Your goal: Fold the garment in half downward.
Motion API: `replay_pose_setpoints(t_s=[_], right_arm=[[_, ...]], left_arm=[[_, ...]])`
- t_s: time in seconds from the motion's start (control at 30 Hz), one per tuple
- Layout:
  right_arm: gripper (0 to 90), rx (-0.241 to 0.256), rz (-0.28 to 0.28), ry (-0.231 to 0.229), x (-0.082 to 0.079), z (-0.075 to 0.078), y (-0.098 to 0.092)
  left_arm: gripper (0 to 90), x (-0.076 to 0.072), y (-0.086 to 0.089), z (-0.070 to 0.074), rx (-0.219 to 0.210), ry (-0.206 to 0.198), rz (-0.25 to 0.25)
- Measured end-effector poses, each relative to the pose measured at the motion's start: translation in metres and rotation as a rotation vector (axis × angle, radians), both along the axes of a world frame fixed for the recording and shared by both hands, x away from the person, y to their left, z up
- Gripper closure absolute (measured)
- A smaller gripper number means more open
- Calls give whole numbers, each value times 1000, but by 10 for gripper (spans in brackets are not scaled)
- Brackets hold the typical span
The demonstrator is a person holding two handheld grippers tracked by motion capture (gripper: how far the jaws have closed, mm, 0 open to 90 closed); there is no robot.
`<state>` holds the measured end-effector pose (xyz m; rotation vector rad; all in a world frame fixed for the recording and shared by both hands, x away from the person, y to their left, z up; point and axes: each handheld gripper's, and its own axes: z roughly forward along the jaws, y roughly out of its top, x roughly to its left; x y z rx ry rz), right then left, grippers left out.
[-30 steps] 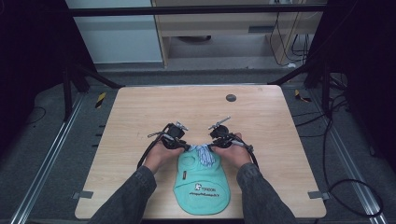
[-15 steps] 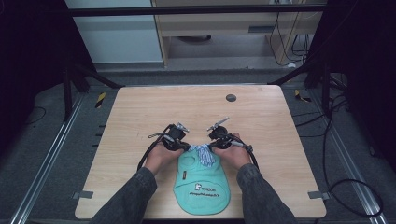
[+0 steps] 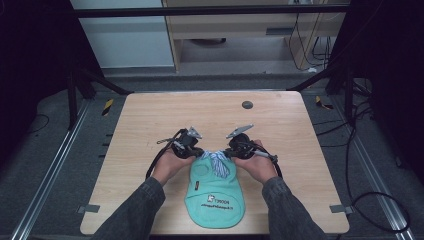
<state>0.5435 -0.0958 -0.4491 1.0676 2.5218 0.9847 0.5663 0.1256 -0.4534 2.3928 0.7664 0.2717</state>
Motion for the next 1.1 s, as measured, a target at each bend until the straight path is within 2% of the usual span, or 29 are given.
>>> replay_pose_setpoints(t_s=[0.2, 0.47, 0.8, 0.93, 1.1], right_arm=[[834, -2, 20, -40, -3, 8, -4], [834, -7, 43, -102, -5, 26, -11], [834, -20, 64, -144, -5, 34, -17], [834, -40, 74, -157, -5, 35, -16], [834, -56, 83, -171, -4, 38, -16]], left_arm=[[853, 0, -1, 11, -6, -26, -15], [854, 0, -5, 29, -7, -79, -43], [854, -1, -7, 39, -10, -107, -65], [855, -1, -7, 41, -2, -116, -71], [855, -2, -5, 45, -14, -124, -73]])
